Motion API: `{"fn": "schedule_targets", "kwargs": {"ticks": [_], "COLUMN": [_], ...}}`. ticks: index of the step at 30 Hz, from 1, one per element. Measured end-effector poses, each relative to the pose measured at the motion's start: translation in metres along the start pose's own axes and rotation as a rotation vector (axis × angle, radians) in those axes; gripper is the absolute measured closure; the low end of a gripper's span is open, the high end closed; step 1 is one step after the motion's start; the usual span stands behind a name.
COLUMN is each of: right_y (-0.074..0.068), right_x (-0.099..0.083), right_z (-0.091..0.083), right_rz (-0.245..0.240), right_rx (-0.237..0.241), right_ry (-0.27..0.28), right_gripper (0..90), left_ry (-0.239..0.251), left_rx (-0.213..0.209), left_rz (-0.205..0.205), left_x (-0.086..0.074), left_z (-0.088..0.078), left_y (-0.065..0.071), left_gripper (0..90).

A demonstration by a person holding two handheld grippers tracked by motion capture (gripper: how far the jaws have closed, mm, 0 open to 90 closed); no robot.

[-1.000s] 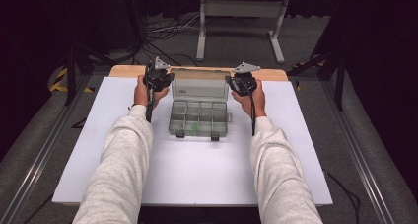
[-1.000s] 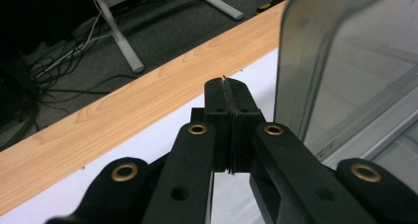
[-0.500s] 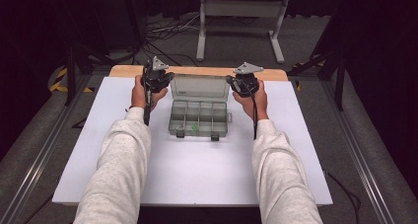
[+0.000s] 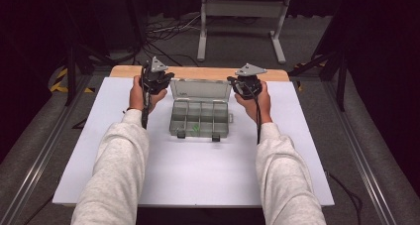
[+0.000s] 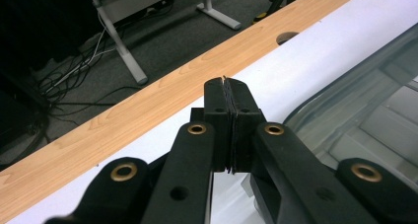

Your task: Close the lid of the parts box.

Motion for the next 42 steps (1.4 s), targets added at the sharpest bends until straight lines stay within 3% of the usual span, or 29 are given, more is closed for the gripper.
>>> {"fn": "schedule_targets", "kwargs": {"ticks": [8,15,28,35,40,42], "right_y": [-0.008,-0.014,-0.019,-0.022,-0.027,-0.029], "right_x": [0.002,0.002,0.003,0.002,0.001,0.001], "right_z": [-0.008,-0.011,-0.014,-0.015,-0.026,-0.030], "right_rz": [-0.011,-0.001,-0.012,-0.012,-0.022,-0.030], "right_rx": [0.002,0.002,0.003,0.013,0.042,0.052], "right_ry": [-0.007,-0.001,-0.057,-0.069,-0.076,-0.083], "right_gripper": [90.0,90.0,90.0,90.0,90.0,90.0], "left_ry": [-0.006,-0.009,-0.016,-0.019,-0.013,-0.010], "left_rx": [-0.012,-0.014,-0.026,-0.033,-0.042,-0.062], "left_rz": [0.040,0.050,0.093,0.106,0.154,0.149], "left_x": [0.004,0.002,0.001,-0.001,0.000,-0.002], "left_z": [-0.011,-0.015,-0.022,-0.026,-0.039,-0.044], "left_y": [0.007,0.010,0.014,0.017,0.020,0.022], "left_gripper": [89.8,89.9,89.9,90.0,90.0,90.0]}}
Point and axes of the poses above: each handheld gripper's, and its own axes: z roughly forward along the jaws, x roughly out of its top, y roughly to its right, the point moved 1 cm from there along z, roughly forward along the jaws, and after that the axes turned 8 degrees about x, right-handed, at the moved point
